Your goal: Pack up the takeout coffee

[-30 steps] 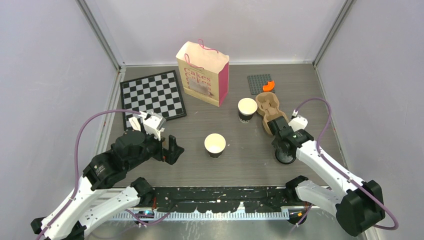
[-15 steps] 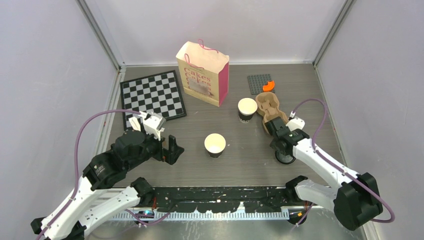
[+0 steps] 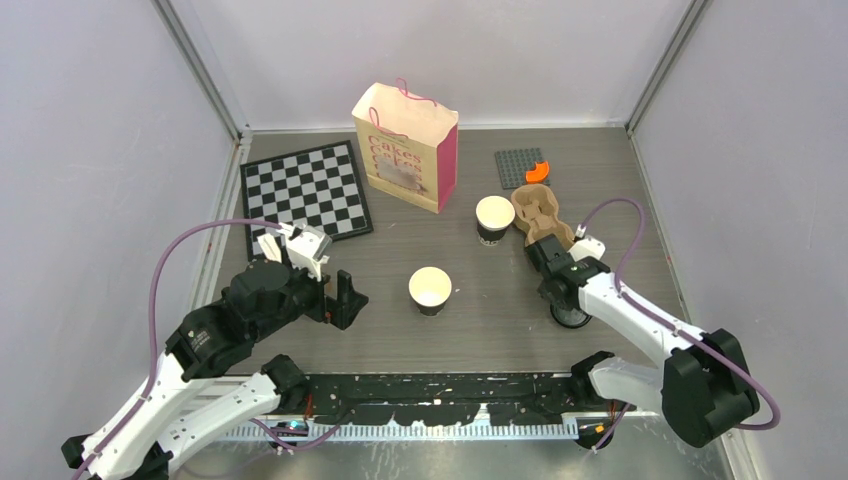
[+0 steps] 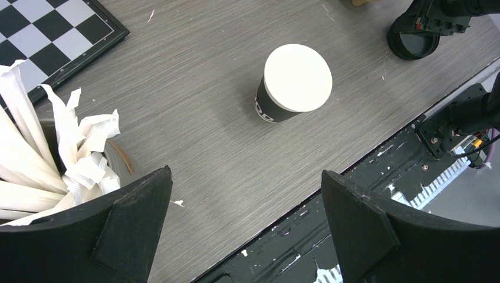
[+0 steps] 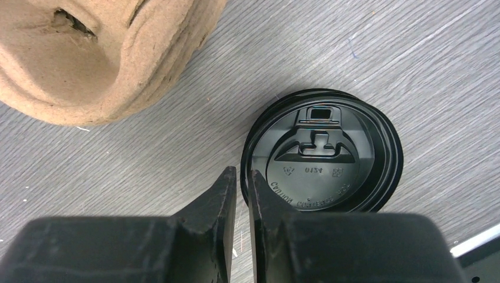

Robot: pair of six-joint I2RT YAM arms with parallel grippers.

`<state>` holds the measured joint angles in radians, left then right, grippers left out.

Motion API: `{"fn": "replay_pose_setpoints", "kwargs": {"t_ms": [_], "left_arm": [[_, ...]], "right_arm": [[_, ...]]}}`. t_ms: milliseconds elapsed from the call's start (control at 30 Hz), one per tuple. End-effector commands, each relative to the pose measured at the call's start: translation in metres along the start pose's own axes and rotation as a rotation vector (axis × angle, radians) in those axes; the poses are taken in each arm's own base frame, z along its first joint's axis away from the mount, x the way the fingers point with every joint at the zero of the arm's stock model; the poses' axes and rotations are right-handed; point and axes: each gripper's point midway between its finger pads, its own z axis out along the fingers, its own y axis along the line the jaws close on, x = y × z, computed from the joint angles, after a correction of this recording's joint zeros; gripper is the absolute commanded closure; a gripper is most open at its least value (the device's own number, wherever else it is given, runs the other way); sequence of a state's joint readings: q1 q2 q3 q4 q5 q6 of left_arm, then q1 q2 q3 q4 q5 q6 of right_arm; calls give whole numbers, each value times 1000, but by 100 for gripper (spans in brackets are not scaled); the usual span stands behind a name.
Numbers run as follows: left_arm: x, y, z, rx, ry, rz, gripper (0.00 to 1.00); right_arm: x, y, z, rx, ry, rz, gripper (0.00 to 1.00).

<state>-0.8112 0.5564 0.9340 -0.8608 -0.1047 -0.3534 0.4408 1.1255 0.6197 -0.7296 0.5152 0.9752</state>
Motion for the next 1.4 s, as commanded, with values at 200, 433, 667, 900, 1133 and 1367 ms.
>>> {"fn": "replay_pose_setpoints", "kwargs": {"t_ms": [200, 433, 667, 900, 1133, 1367], "left_arm": [[-5, 0, 1, 4, -19, 21, 0], [-3, 0, 2, 2, -10, 24, 0], [-3, 0, 2, 2, -11, 23, 0], [-2, -1, 3, 5, -4, 24, 0], [-3, 3, 4, -20, -2, 21, 0], [-7, 7, 2, -40, -27, 17, 0]], "right_arm": [[-12, 4, 4, -3, -56, 37, 88], [-20, 6, -4, -21, -79, 28, 97], [-31, 6, -13, -42, -113, 21, 100], [-43, 2, -28, -53, -144, 20, 100], [-57, 4, -54, -121, -165, 19, 100], [-72, 13, -100, -280, -163, 16, 100]]}}
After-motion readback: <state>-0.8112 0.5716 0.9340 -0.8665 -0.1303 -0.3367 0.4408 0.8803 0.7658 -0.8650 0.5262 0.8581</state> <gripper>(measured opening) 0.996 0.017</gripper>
